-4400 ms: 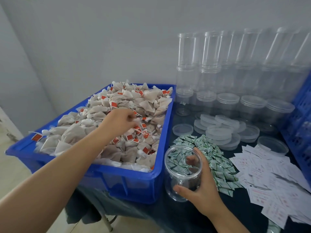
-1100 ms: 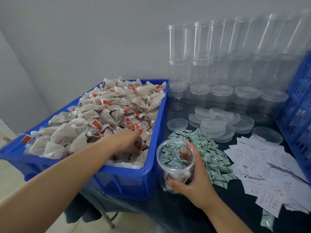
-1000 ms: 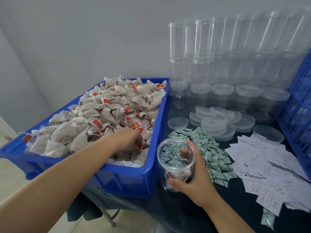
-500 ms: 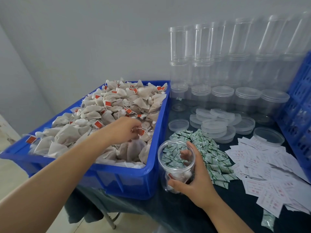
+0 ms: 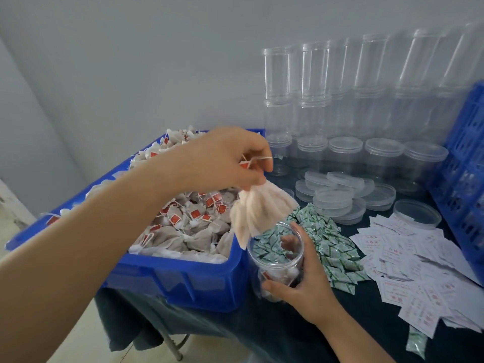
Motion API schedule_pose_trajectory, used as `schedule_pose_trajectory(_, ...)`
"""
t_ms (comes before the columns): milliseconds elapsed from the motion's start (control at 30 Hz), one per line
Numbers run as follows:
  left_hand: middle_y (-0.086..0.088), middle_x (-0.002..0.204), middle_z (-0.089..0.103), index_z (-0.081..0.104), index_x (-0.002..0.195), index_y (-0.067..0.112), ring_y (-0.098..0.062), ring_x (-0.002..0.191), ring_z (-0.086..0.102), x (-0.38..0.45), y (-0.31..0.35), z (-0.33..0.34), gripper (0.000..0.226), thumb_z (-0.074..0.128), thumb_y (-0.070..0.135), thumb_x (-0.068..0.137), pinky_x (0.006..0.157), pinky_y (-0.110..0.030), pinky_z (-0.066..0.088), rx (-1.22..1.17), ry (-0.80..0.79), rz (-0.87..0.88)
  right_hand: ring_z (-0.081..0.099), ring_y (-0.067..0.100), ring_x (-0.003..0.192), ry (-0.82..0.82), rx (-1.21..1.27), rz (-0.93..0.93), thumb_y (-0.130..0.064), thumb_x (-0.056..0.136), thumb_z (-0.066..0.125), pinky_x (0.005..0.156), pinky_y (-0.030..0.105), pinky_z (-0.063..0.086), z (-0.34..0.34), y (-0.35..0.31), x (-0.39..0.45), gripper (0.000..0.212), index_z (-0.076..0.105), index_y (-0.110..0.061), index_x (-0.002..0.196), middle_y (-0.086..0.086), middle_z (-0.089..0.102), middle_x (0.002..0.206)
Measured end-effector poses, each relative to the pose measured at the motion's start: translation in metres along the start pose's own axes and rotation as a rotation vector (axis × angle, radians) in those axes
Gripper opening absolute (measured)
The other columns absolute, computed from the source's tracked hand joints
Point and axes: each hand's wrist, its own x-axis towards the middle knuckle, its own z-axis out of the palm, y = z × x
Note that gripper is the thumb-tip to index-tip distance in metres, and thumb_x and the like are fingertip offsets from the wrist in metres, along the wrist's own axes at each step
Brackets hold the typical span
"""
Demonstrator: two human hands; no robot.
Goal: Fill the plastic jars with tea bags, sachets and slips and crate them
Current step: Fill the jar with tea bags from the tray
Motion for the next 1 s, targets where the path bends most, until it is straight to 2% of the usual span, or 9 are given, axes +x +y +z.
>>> schedule_pose_trajectory(67, 0.027, 0.076, 0.061, 0.057, 0.076, 0.039, 0.008, 0.074, 0.057, 0.0, 0.009, 0.008, 0.022, 0.069, 0.022, 0.083, 0.064, -0.003, 0.04, 0.033, -0.038, 0.04, 0.05, 0.001, 0.13, -0.012, 0.018, 0.001, -0.049, 0.055, 0.088, 0.099, 0.019, 0.049, 0.0, 0.0, 0.0, 0.1, 0.03, -0.07, 0.134, -0.026, 0.049, 0.136)
schedule_pose_trajectory(133, 0.023, 0.074, 0.06, 0.056, 0.079, 0.039, 0.01, 0.074, 0.054, 0.001, 0.014, 0.017, 0.022, 0.068, 0.022, 0.084, 0.066, -0.001, 0.038, 0.055, -0.078, 0.064, 0.054, 0.012, 0.128, -0.011, 0.028, 0.005, -0.044, 0.057, 0.091, 0.103, 0.042, 0.051, 0.0, 0.002, 0.0, 0.097, 0.038, -0.052, 0.138, -0.01, 0.054, 0.137)
schedule_pose_trajectory(200, 0.023, 0.073, 0.059, 0.059, 0.083, 0.034, 0.011, 0.074, 0.053, 0.004, 0.015, 0.026, 0.017, 0.068, 0.019, 0.084, 0.067, -0.002, 0.038, 0.054, -0.111, 0.079, 0.057, 0.015, 0.125, 0.007, 0.028, 0.006, -0.041, 0.057, 0.092, 0.102, 0.049, 0.05, -0.001, 0.004, 0.001, 0.094, 0.043, -0.045, 0.137, -0.007, 0.057, 0.134)
schedule_pose_trajectory(333, 0.025, 0.076, 0.057, 0.058, 0.087, 0.032, 0.014, 0.074, 0.052, 0.009, 0.013, 0.043, 0.016, 0.066, 0.018, 0.086, 0.067, -0.002, 0.038, 0.078, -0.162, 0.08, 0.058, 0.011, 0.123, 0.011, 0.033, 0.021, -0.045, 0.054, 0.092, 0.101, 0.049, 0.052, 0.0, 0.006, 0.001, 0.093, 0.043, -0.054, 0.132, -0.015, 0.059, 0.131)
schedule_pose_trajectory(433, 0.023, 0.082, 0.058, 0.055, 0.09, 0.033, 0.011, 0.076, 0.053, 0.01, 0.007, 0.055, 0.016, 0.065, 0.02, 0.087, 0.067, -0.003, 0.039, 0.121, -0.218, 0.076, 0.055, 0.009, 0.128, 0.015, 0.045, 0.02, -0.042, 0.054, 0.093, 0.105, 0.045, 0.049, 0.001, 0.006, 0.002, 0.105, 0.034, -0.059, 0.14, -0.016, 0.054, 0.138)
schedule_pose_trajectory(600, 0.017, 0.088, 0.06, 0.062, 0.1, 0.029, 0.009, 0.075, 0.051, 0.007, -0.004, 0.068, 0.018, 0.065, 0.02, 0.084, 0.068, -0.009, 0.039, 0.155, -0.325, 0.067, 0.054, 0.013, 0.129, -0.017, 0.037, 0.015, -0.045, 0.053, 0.092, 0.106, 0.049, 0.048, 0.0, 0.005, 0.002, 0.112, 0.028, -0.059, 0.144, -0.007, 0.05, 0.142)
schedule_pose_trajectory(767, 0.013, 0.089, 0.051, 0.063, 0.104, 0.022, -0.008, 0.088, 0.053, 0.005, -0.01, 0.082, 0.02, 0.06, 0.013, 0.086, 0.083, -0.029, 0.048, 0.326, -0.481, 0.055, 0.048, -0.001, 0.131, -0.021, 0.012, 0.014, -0.049, 0.052, 0.087, 0.097, 0.017, 0.048, 0.0, 0.001, 0.001, 0.105, 0.025, -0.077, 0.132, -0.015, 0.047, 0.14)
schedule_pose_trajectory(867, 0.004, 0.093, 0.058, 0.062, 0.1, 0.016, -0.014, 0.088, 0.054, 0.005, -0.01, 0.086, 0.013, 0.06, 0.016, 0.087, 0.083, -0.035, 0.047, 0.342, -0.403, 0.078, 0.05, 0.004, 0.131, -0.027, 0.027, 0.021, -0.047, 0.052, 0.088, 0.103, 0.033, 0.051, 0.0, 0.0, 0.001, 0.107, 0.027, -0.072, 0.136, -0.013, 0.048, 0.141)
schedule_pose_trajectory(1000, 0.006, 0.096, 0.06, 0.06, 0.102, 0.018, -0.006, 0.084, 0.05, 0.006, -0.01, 0.083, 0.016, 0.063, 0.026, 0.089, 0.078, -0.023, 0.042, 0.254, -0.31, 0.12, 0.05, 0.01, 0.133, -0.039, 0.043, 0.016, -0.042, 0.054, 0.091, 0.107, 0.046, 0.048, 0.0, -0.001, 0.002, 0.111, 0.029, -0.055, 0.146, -0.007, 0.049, 0.143)
